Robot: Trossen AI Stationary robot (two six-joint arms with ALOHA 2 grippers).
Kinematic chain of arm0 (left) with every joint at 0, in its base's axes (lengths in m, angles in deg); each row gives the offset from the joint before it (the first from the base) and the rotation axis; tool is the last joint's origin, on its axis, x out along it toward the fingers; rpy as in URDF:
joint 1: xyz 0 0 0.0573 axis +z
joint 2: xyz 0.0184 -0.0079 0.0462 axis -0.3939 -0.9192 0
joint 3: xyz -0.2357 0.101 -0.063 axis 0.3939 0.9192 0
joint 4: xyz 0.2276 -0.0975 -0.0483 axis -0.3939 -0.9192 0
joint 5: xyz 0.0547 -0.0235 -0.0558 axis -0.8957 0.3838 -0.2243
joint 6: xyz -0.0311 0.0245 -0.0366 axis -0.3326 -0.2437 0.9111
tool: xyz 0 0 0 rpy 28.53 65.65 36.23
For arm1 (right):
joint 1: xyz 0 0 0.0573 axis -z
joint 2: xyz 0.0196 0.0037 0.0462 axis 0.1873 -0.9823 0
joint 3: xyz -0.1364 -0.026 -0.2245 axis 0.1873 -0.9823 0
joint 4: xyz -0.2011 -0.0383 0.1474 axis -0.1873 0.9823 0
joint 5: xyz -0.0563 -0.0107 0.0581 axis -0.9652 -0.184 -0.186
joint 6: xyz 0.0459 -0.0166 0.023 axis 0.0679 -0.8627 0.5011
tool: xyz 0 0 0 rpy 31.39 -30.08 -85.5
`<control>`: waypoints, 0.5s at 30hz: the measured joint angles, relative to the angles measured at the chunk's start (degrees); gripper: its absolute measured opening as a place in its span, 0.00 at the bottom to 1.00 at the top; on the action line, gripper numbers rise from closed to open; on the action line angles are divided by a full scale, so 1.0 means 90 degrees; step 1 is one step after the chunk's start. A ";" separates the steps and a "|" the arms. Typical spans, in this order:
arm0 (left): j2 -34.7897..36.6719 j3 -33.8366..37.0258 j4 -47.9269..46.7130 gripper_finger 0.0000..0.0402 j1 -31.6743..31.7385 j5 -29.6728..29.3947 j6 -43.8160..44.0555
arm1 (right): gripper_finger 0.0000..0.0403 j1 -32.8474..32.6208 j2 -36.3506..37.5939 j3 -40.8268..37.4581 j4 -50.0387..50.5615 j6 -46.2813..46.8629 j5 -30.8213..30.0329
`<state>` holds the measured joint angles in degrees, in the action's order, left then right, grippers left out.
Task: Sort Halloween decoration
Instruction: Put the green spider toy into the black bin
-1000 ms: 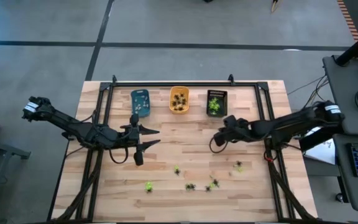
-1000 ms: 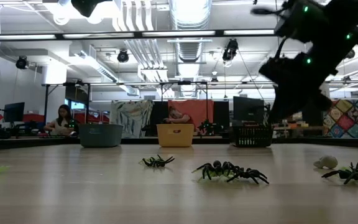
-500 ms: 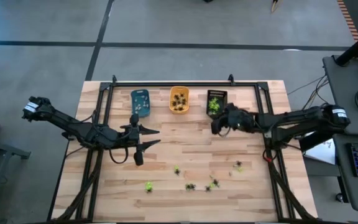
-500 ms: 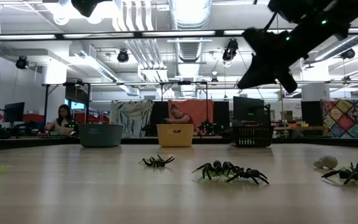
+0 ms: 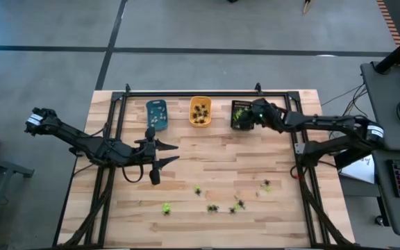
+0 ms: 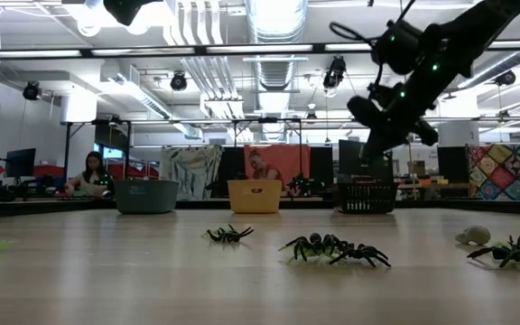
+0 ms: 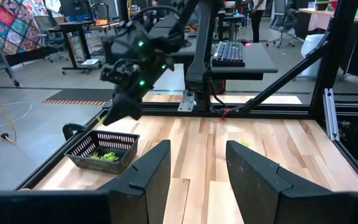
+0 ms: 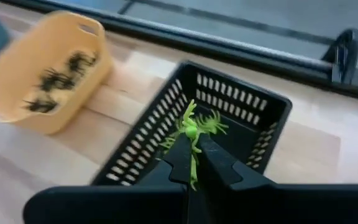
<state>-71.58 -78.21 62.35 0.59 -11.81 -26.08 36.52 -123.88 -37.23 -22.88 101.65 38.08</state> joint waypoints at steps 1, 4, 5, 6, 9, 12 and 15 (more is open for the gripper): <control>0.0000 0.0000 0.0000 0.35 0.0000 0.0000 0.0000 | 0.02 0.0074 -0.0077 0.0000 0.0000 -0.0024 0.0038; 0.0000 0.0000 -0.0003 0.35 0.0000 -0.0001 0.0000 | 0.02 0.0161 -0.0298 0.0000 -0.0018 -0.0141 0.0045; 0.0000 0.0000 -0.0008 0.35 0.0000 0.0000 0.0000 | 0.02 0.0174 -0.0356 0.0000 -0.0026 -0.0143 0.0058; 0.0000 0.0000 -0.0013 0.35 0.0000 0.0000 0.0000 | 0.03 0.0187 -0.0402 0.0000 -0.0018 -0.0140 0.0071; 0.0000 0.0000 -0.0048 0.35 0.0000 0.0000 0.0000 | 0.07 0.0188 -0.0478 0.0000 -0.0030 -0.0080 0.0089; 0.0000 0.0000 -0.0049 0.35 0.0000 0.0000 0.0000 | 0.14 0.0188 -0.0484 0.0000 -0.0032 -0.0020 0.0045; 0.0000 0.0000 -0.0049 0.35 0.0000 0.0000 0.0000 | 0.23 0.0188 -0.0484 0.0007 -0.0032 0.0008 0.0031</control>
<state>-71.58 -78.21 61.92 0.59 -11.81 -26.08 38.22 -128.24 -37.17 -23.17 101.72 38.36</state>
